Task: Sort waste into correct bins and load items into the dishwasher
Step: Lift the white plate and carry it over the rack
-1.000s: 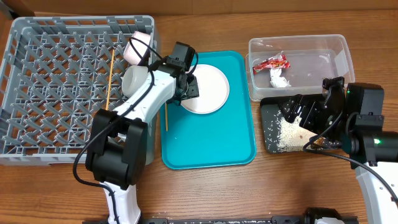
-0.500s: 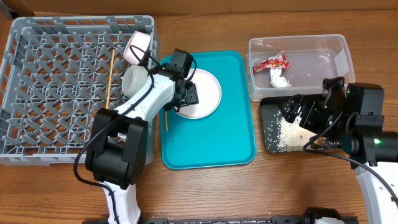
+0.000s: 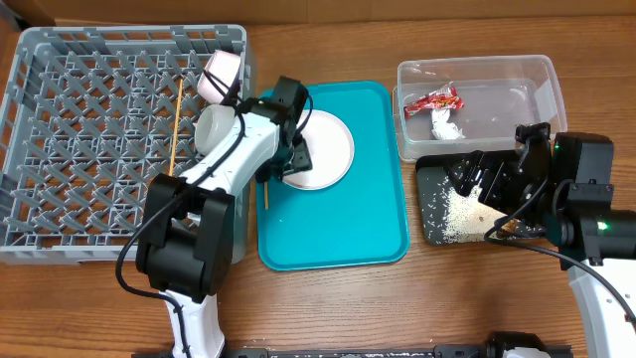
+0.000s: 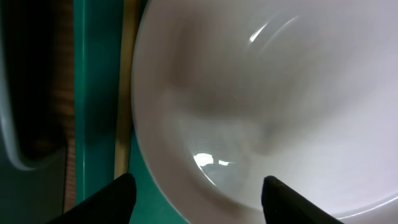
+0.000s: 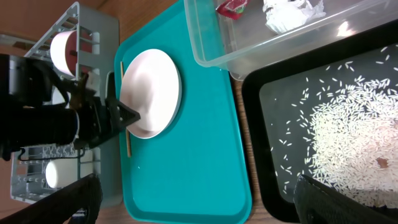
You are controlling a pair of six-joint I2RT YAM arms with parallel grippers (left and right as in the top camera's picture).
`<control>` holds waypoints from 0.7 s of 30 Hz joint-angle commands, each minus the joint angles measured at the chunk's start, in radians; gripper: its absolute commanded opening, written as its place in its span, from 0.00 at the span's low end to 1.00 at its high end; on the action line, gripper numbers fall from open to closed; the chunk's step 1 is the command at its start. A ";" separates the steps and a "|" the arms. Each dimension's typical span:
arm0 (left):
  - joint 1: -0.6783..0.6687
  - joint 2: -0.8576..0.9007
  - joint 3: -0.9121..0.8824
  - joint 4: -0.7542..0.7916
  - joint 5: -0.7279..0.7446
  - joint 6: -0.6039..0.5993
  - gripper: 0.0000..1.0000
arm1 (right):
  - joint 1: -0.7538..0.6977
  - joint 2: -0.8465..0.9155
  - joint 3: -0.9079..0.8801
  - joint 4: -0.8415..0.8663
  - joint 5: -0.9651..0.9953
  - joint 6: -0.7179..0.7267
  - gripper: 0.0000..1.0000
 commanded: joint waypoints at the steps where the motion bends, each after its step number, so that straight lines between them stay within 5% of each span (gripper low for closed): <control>1: 0.005 -0.013 -0.034 0.028 -0.021 -0.034 0.61 | -0.005 -0.008 0.019 0.005 0.007 -0.004 1.00; 3: 0.004 -0.011 -0.055 0.064 -0.020 -0.034 0.55 | -0.005 -0.008 0.019 0.005 0.007 -0.004 1.00; 7: 0.004 -0.006 -0.075 0.108 -0.016 -0.034 0.26 | -0.005 -0.008 0.019 0.005 0.007 -0.004 1.00; 11: 0.004 -0.006 -0.075 0.126 -0.016 -0.034 0.19 | -0.005 -0.008 0.019 0.005 0.007 -0.004 1.00; 13: 0.004 -0.006 -0.076 0.129 -0.016 -0.034 0.04 | -0.005 -0.008 0.019 0.005 0.007 -0.004 1.00; 21: 0.005 -0.038 0.018 0.096 0.081 0.077 0.04 | -0.005 -0.008 0.019 0.005 0.007 -0.004 1.00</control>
